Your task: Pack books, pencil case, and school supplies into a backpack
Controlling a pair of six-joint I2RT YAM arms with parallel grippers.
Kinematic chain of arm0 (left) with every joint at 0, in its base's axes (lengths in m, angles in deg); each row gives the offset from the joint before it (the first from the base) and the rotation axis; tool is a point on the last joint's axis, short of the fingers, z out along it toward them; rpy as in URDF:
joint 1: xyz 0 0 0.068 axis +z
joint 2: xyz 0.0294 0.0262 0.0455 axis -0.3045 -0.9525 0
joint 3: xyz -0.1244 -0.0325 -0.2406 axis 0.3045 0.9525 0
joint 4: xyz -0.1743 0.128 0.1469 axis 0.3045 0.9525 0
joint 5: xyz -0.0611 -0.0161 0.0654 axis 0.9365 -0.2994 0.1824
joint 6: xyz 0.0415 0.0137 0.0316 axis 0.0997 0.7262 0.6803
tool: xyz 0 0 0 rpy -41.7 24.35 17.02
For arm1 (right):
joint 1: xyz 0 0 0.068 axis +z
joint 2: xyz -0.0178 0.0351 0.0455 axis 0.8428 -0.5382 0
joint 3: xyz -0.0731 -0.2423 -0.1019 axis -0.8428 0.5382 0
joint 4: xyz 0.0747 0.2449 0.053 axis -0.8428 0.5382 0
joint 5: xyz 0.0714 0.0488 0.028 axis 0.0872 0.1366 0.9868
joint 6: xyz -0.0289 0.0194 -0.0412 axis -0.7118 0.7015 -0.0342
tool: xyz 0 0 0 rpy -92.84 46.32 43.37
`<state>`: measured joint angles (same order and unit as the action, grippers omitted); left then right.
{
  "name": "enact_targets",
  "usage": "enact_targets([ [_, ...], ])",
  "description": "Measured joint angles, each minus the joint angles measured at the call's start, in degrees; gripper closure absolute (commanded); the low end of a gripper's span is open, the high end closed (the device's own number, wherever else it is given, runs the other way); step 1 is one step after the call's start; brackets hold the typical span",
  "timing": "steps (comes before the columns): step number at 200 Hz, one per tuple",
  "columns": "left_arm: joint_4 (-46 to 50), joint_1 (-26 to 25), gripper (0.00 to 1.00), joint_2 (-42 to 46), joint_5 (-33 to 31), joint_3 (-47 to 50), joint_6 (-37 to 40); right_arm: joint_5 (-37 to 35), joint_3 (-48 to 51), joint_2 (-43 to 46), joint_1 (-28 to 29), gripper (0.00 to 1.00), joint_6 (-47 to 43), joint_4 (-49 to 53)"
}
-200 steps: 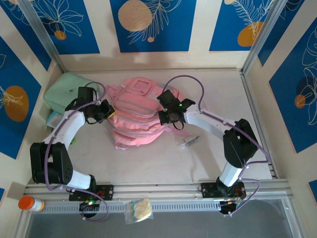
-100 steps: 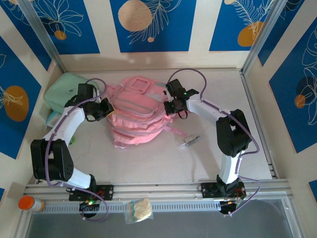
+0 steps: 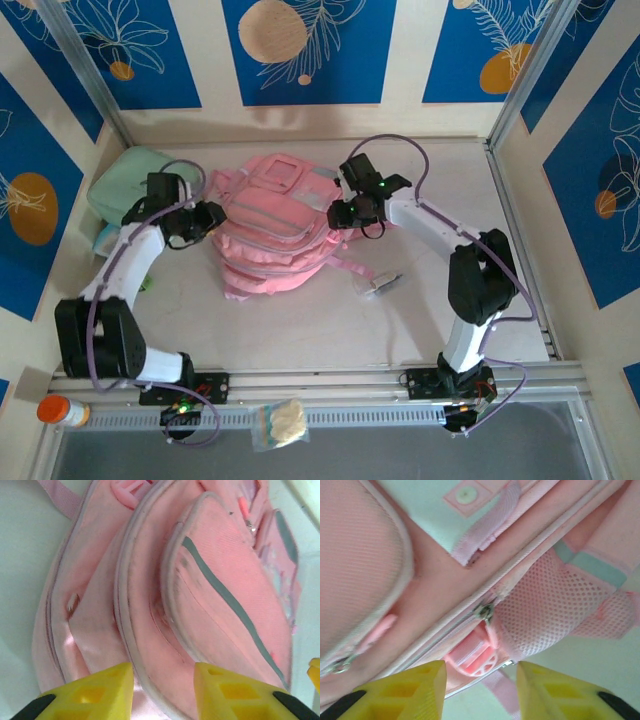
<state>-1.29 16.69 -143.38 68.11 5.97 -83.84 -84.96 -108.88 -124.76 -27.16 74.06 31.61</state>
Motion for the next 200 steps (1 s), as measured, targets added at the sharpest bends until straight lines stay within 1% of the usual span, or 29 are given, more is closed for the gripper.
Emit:
enact_targets([
  [13, -1.0, -1.7, 0.61, 3.9, -0.9, 3.6, -2.5, 2.3, -2.5, -0.9, -0.1, 0.56, 3.8, 1.1],
  [28, -2.0, -4.7, 0.61, 7.1, -2.8, 6.6, -5.6, 4.6, -5.9, -2.8, -0.2, 0.54, 8.0, 1.8],
  [53, -4.0, -11.3, 0.61, 9.9, -6.6, 9.1, -10.8, 7.3, -9.7, -6.2, -0.4, 0.54, 14.0, 2.0],
  [79, -6.8, -19.7, 0.61, 9.9, -11.0, 9.0, -14.3, 9.6, -12.4, -10.9, -0.5, 0.55, 18.2, 2.2],
  [102, -9.3, -25.3, 0.6, 9.0, -14.4, 9.0, -16.8, 11.2, -13.9, -14.4, -0.5, 0.57, 20.8, 2.5],
  [148, -12.9, -30.9, 0.55, 3.4, -19.1, 8.4, -20.0, 14.2, -17.1, -17.8, -0.3, 0.59, 23.0, 2.1],
  [153, -13.1, -31.6, 0.55, 2.8, -19.9, 8.3, -20.3, 14.5, -17.4, -18.0, -0.2, 0.6, 23.1, 2.1],
  [168, -13.5, -33.4, 0.53, 1.8, -22.1, 8.3, -21.6, 14.9, -18.7, -18.6, 0.1, 0.69, 23.5, 2.1],
  [178, -13.7, -34.1, 0.5, 1.7, -23.6, 8.3, -22.4, 14.9, -19.6, -19.2, 0.3, 0.71, 23.3, 2.3],
  [192, -15.2, -34.4, 0.42, 1.7, -25.5, 8.6, -23.4, 15.0, -20.6, -20.2, 0.3, 0.78, 23.3, 2.8],
  [200, -16.0, -34.4, 0.39, 1.5, -26.3, 8.8, -23.7, 15.3, -20.8, -20.6, 0.1, 0.81, 23.4, 3.1],
])
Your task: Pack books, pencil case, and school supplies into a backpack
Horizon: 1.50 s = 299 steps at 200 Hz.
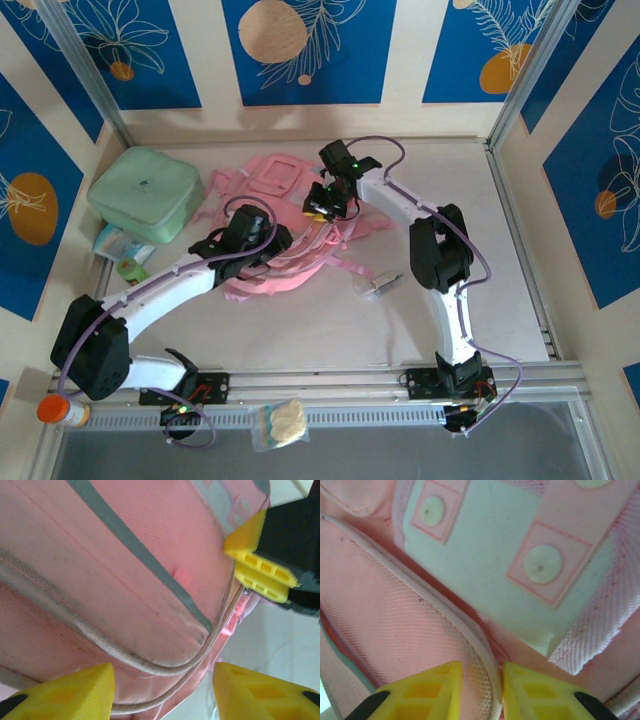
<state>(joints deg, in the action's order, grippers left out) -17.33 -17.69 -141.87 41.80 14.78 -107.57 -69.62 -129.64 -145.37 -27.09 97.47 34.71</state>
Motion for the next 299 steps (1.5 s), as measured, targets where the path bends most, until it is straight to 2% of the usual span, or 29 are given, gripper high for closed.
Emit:
enact_targets([
  [52, -3.1, 2.9, 0.36, -5.5, -0.5, -0.1, 4.0, 2.1, 0.9, 0.2, -0.6, 1.0, -0.7, -1.0],
  [103, -6.9, 6.9, 0.35, -8.5, 0.6, -0.3, 8.3, 4.5, 8.7, 4.3, -0.6, 1.0, 0.9, -10.0],
  [135, -10.3, 10.7, 0.35, -9.5, 3.8, -1.0, 11.7, 4.4, 13.2, 8.1, 0.1, 1.0, 4.3, -13.7],
  [176, -10.6, 13.0, 0.31, -7.1, 5.7, -1.0, 15.0, 4.7, 15.6, 10.0, 1.2, 1.0, 10.0, -16.0],
  [203, -7.1, 10.2, 0.31, 2.1, 2.5, 1.2, 14.5, 4.6, 18.4, 12.2, 1.1, 1.0, 14.1, -19.1],
  [229, -2.1, 4.0, 0.31, 8.7, -1.9, 1.8, 12.3, 3.8, 19.9, 13.8, 1.4, 1.0, 16.9, -21.2],
  [275, 9.4, -7.0, 0.17, 0.4, -12.7, -3.4, 6.2, 3.8, 20.6, 14.1, 1.6, 1.0, 19.5, -22.4],
  [299, 11.3, -9.5, 0.14, -2.5, -17.2, -4.2, 3.2, 3.8, 20.6, 14.1, 1.6, 1.0, 20.1, -22.6],
])
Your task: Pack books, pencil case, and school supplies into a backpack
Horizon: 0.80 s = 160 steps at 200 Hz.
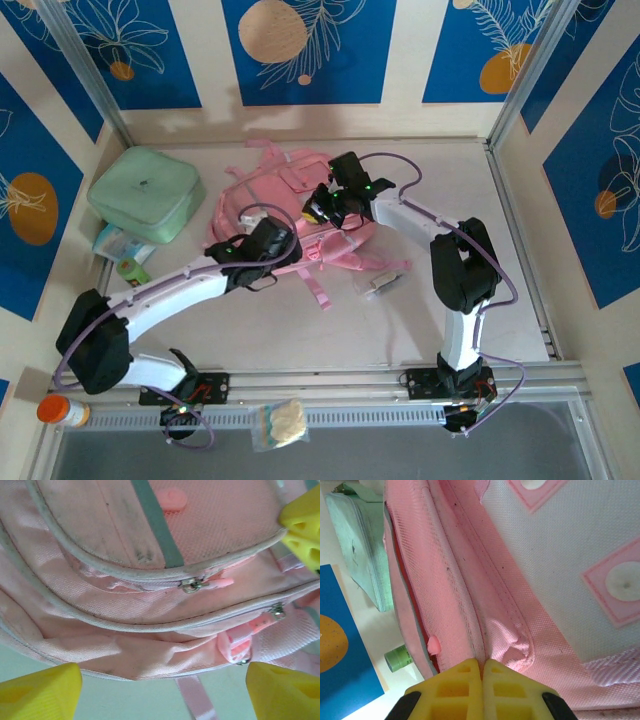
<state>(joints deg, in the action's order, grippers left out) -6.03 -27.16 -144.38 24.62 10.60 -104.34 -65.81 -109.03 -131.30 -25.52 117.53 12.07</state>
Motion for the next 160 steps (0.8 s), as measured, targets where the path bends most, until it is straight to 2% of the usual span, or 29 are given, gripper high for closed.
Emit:
enact_targets([
  [34, 3.1, 0.0, 0.0, -6.6, -4.8, -5.2, -2.4, 0.0, 0.0, 0.0, 0.0, 1.0, 0.2, -0.1],
  [82, 2.6, 0.0, 0.01, -10.6, -9.1, -8.6, -4.0, 0.1, 0.3, 0.0, 0.0, 1.0, 0.6, -1.0],
  [137, 9.0, -0.1, 0.0, -16.5, -15.1, -13.7, -10.9, 0.1, 1.2, -0.1, 0.3, 1.0, 1.8, -2.6],
  [160, 11.8, -0.3, 0.1, -17.2, -16.1, -15.0, -13.5, 0.2, 1.2, -0.1, 0.5, 1.0, 2.0, -3.1],
])
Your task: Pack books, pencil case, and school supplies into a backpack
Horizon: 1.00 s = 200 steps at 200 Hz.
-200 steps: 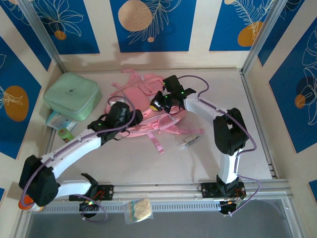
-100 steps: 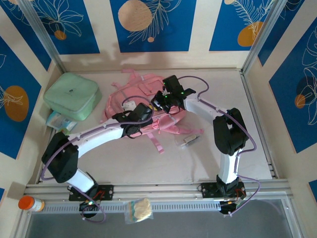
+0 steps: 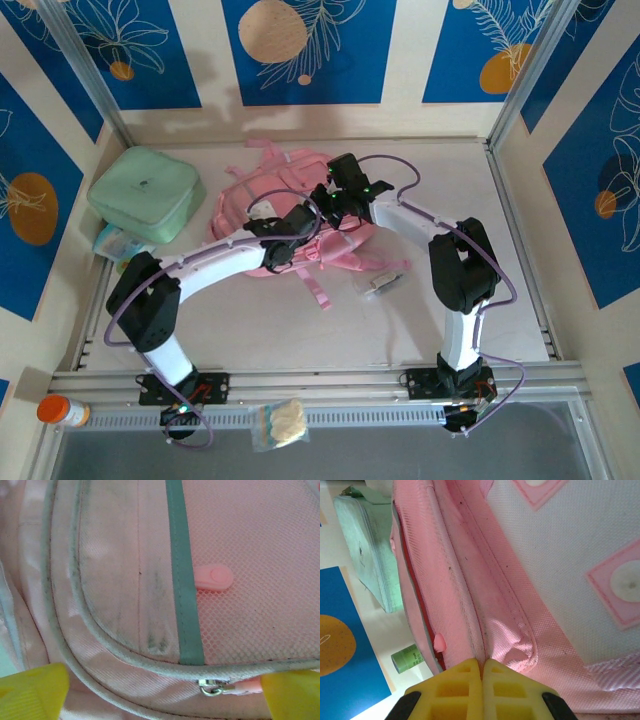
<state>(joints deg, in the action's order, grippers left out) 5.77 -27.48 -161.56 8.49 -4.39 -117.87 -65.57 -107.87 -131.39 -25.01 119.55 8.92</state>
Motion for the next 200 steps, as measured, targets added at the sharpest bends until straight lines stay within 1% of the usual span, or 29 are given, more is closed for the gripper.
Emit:
enact_targets([
  [13, 0.1, 0.0, 0.17, 0.3, 0.0, 0.4, -0.4, 0.1, 0.0, -0.2, 0.3, 1.0, 0.2, -0.2],
  [44, 0.5, 0.1, 0.24, 4.5, 0.3, 5.3, -0.4, 0.3, 0.0, -0.4, 0.7, 1.0, 0.3, -0.3],
  [61, 0.7, 0.3, 0.25, 7.5, 1.4, 7.4, 1.9, 0.4, 0.0, -0.4, 0.7, 1.0, 0.3, -0.3],
  [79, 0.5, 0.5, 0.25, 9.2, 3.4, 7.5, 5.1, 0.4, 0.0, -0.4, 0.7, 1.0, 0.3, -0.3],
  [106, -2.6, 0.5, 0.29, 9.4, 7.3, 7.5, 10.8, 0.4, 0.0, -0.4, 0.7, 1.0, 0.3, -0.3],
  [133, -3.4, 0.5, 0.32, 8.0, 9.2, 5.0, 13.5, 0.4, 0.0, -0.4, 0.7, 1.0, 0.3, -0.3],
  [156, -4.0, 1.3, 0.38, 6.6, 11.3, 4.1, 13.5, 0.3, 0.0, -0.4, 0.7, 1.0, 0.3, -0.3],
  [166, -4.0, 1.9, 0.43, 6.1, 12.3, 4.1, 13.5, 0.3, 0.0, -0.4, 0.7, 1.0, 0.3, -0.3],
  [188, -5.5, 3.4, 0.5, 5.8, 13.9, 4.7, 13.0, 0.3, 0.0, -0.4, 0.7, 1.0, 0.3, -0.3],
  [200, -7.1, 4.0, 0.57, 5.8, 15.1, 5.2, 13.4, 0.3, 0.0, -0.4, 0.7, 1.0, 0.3, -0.3],
])
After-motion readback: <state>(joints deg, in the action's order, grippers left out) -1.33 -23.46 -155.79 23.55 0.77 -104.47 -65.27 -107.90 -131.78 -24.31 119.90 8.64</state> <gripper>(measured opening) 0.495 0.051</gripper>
